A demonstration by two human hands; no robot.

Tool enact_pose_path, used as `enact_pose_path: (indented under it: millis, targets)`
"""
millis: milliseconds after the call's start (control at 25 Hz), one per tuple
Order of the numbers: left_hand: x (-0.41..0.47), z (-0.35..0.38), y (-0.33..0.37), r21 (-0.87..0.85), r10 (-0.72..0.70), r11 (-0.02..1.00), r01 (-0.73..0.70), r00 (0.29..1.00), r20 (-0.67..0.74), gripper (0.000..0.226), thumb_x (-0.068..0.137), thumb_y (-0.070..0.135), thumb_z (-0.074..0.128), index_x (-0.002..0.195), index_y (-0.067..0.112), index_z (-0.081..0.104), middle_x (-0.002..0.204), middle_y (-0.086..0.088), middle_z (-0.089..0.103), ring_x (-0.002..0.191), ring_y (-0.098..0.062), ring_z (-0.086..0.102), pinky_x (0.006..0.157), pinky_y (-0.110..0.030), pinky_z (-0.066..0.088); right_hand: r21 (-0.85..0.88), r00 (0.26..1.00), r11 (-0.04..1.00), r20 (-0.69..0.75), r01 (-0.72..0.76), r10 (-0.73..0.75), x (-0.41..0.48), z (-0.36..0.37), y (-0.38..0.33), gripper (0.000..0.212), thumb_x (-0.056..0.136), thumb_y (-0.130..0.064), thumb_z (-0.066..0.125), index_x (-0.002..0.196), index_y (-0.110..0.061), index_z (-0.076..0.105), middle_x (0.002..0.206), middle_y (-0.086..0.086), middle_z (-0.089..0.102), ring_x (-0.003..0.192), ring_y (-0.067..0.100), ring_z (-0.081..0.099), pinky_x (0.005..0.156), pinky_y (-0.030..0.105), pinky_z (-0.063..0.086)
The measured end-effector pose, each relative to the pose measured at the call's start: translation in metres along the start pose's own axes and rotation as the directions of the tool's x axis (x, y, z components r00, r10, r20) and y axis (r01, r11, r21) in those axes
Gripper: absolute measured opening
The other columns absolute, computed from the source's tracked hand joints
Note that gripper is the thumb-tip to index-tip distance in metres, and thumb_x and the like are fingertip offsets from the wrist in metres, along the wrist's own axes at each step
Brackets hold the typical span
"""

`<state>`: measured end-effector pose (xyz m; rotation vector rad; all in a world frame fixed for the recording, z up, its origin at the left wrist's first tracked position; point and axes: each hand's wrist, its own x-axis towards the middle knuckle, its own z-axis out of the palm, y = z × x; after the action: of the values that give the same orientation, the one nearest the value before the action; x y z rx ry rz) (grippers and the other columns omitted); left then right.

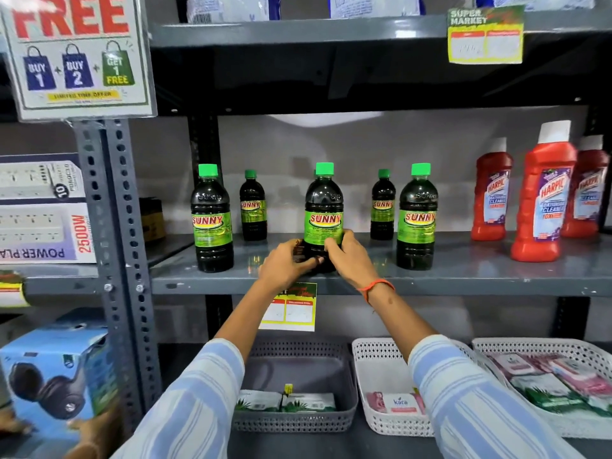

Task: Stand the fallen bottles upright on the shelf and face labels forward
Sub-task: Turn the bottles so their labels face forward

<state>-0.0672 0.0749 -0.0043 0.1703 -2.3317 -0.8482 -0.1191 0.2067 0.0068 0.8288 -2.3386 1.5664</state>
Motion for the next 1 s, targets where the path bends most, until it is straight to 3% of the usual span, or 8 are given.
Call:
enact_pose_path:
  millis: [200, 320, 440, 520, 600, 680, 760, 1000]
  targets:
    - [0.002, -0.003, 0.001, 0.034, 0.020, 0.999, -0.021, 0.999, 0.035, 0.050, 0.076, 0.045, 0.073, 0.119, 0.023, 0.058, 0.114, 0.001, 0.069, 0.104, -0.016, 0.063, 0.089, -0.037, 0.050, 0.058, 0.999, 0.997, -0.007, -0.042, 0.043, 0.005, 0.000, 0.001, 0.050, 0.091, -0.029, 0.048, 0.134, -0.005, 0.035, 0.130, 0.017, 0.057, 0.116, 0.033, 0.054, 0.086, 0.032, 0.040]
    - [-0.004, -0.016, 0.003, -0.192, 0.023, 0.981, -0.020, 1.000, 0.013, 0.061, 0.078, 0.033, 0.074, 0.130, 0.013, 0.050, 0.123, -0.005, 0.064, 0.104, -0.014, 0.062, 0.094, -0.038, 0.050, 0.255, 0.991, 0.962, -0.062, -0.101, 0.121, 0.006, 0.001, -0.009, 0.071, 0.088, -0.030, 0.054, 0.147, -0.010, 0.020, 0.139, 0.015, 0.050, 0.125, 0.031, 0.049, 0.099, 0.035, 0.041]
    - [-0.028, -0.033, -0.011, -0.138, 0.108, 0.978, -0.157, 0.945, -0.309, 0.054, 0.083, 0.024, 0.069, 0.130, 0.007, 0.048, 0.121, -0.009, 0.063, 0.105, -0.015, 0.060, 0.095, -0.034, 0.049, 0.250, 0.865, 0.938, -0.495, 0.239, -0.088, -0.020, 0.020, -0.024, 0.057, 0.084, -0.023, 0.054, 0.136, -0.006, 0.039, 0.124, 0.016, 0.054, 0.111, 0.027, 0.053, 0.098, 0.036, 0.044]
    - [-0.041, -0.045, -0.026, 0.078, 0.163, 0.986, -0.144, 0.819, -0.551, 0.058, 0.083, 0.023, 0.069, 0.132, 0.006, 0.043, 0.124, -0.013, 0.057, 0.113, -0.022, 0.051, 0.096, -0.036, 0.043, 0.203, 0.786, 0.885, -0.569, 0.419, -0.242, -0.032, 0.036, -0.044, 0.044, 0.081, -0.015, 0.053, 0.124, -0.006, 0.048, 0.112, 0.015, 0.055, 0.098, 0.023, 0.053, 0.089, 0.028, 0.045]
    - [-0.047, -0.064, -0.040, 0.143, 0.110, 0.990, -0.019, 0.741, -0.662, 0.069, 0.081, 0.023, 0.071, 0.137, 0.004, 0.034, 0.131, -0.020, 0.046, 0.120, -0.031, 0.040, 0.099, -0.041, 0.037, 0.257, 0.868, 0.872, -0.395, 0.418, -0.300, -0.028, 0.058, -0.065, 0.037, 0.082, -0.014, 0.056, 0.118, -0.006, 0.052, 0.108, 0.017, 0.057, 0.090, 0.020, 0.054, 0.085, 0.030, 0.049]
    - [-0.046, -0.088, -0.058, 0.093, -0.016, 0.992, 0.085, 0.816, -0.578, 0.077, 0.079, 0.024, 0.074, 0.138, 0.001, 0.031, 0.136, -0.023, 0.044, 0.125, -0.034, 0.041, 0.100, -0.041, 0.035, 0.249, 0.974, 0.942, -0.030, 0.225, -0.225, -0.014, 0.092, -0.081, 0.043, 0.085, -0.020, 0.060, 0.124, -0.004, 0.049, 0.118, 0.020, 0.058, 0.099, 0.023, 0.058, 0.092, 0.040, 0.050]
    - [-0.042, -0.104, -0.072, 0.072, -0.103, 0.987, 0.142, 0.911, -0.399, 0.064, 0.077, 0.024, 0.076, 0.128, 0.002, 0.045, 0.128, -0.020, 0.056, 0.116, -0.031, 0.054, 0.087, -0.032, 0.041, 0.091, 0.971, 0.994, 0.229, 0.053, -0.072, -0.002, 0.118, -0.085, 0.056, 0.088, -0.029, 0.056, 0.136, -0.004, 0.041, 0.134, 0.020, 0.052, 0.120, 0.033, 0.053, 0.100, 0.039, 0.043]
    - [-0.029, -0.115, -0.089, 0.154, -0.105, 0.976, 0.156, 0.949, -0.298, 0.048, 0.074, 0.032, 0.078, 0.112, 0.008, 0.061, 0.111, -0.013, 0.069, 0.100, -0.028, 0.063, 0.069, -0.026, 0.039, 0.004, 0.931, 0.999, 0.362, 0.050, -0.048, 0.015, 0.132, -0.081, 0.044, 0.091, -0.029, 0.050, 0.126, -0.002, 0.051, 0.134, 0.018, 0.056, 0.122, 0.033, 0.052, 0.096, 0.034, 0.042]
